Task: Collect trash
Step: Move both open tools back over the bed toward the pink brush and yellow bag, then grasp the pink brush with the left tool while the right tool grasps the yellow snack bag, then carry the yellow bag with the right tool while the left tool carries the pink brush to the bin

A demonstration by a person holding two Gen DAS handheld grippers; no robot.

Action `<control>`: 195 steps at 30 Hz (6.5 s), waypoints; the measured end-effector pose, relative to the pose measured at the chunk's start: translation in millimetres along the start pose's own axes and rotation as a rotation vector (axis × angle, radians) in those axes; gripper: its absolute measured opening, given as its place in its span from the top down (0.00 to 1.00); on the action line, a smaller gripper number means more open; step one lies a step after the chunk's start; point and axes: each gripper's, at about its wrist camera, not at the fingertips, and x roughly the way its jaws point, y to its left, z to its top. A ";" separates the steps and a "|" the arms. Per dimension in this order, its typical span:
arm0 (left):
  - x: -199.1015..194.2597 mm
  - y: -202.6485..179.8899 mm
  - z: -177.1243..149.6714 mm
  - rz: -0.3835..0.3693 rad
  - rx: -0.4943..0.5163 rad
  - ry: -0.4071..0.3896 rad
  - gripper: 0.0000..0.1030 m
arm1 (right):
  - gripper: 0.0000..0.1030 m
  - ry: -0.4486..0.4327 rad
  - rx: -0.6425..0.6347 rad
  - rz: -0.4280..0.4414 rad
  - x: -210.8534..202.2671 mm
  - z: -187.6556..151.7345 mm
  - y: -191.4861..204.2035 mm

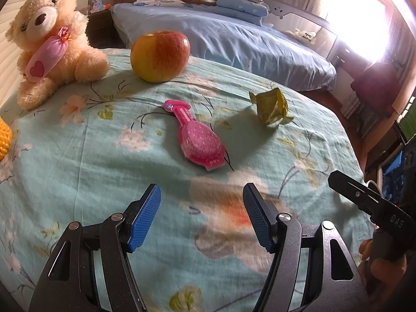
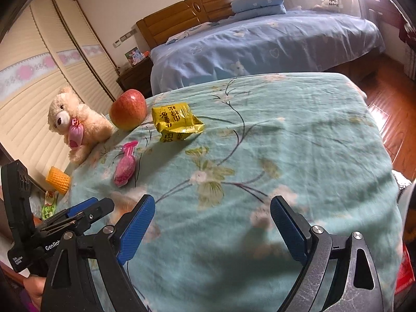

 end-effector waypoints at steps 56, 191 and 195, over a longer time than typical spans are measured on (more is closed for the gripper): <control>-1.1 -43.8 -2.7 -0.094 0.150 -0.034 0.64 | 0.99 -0.030 0.020 0.031 17.8 14.7 -1.7; -31.3 -323.6 -96.1 -0.456 0.606 0.061 0.64 | 0.99 -0.301 0.422 -0.328 -190.2 -105.2 -203.3; -24.6 -326.8 -93.8 -0.460 0.605 0.075 0.64 | 0.99 -0.292 0.425 -0.337 -189.9 -103.2 -210.8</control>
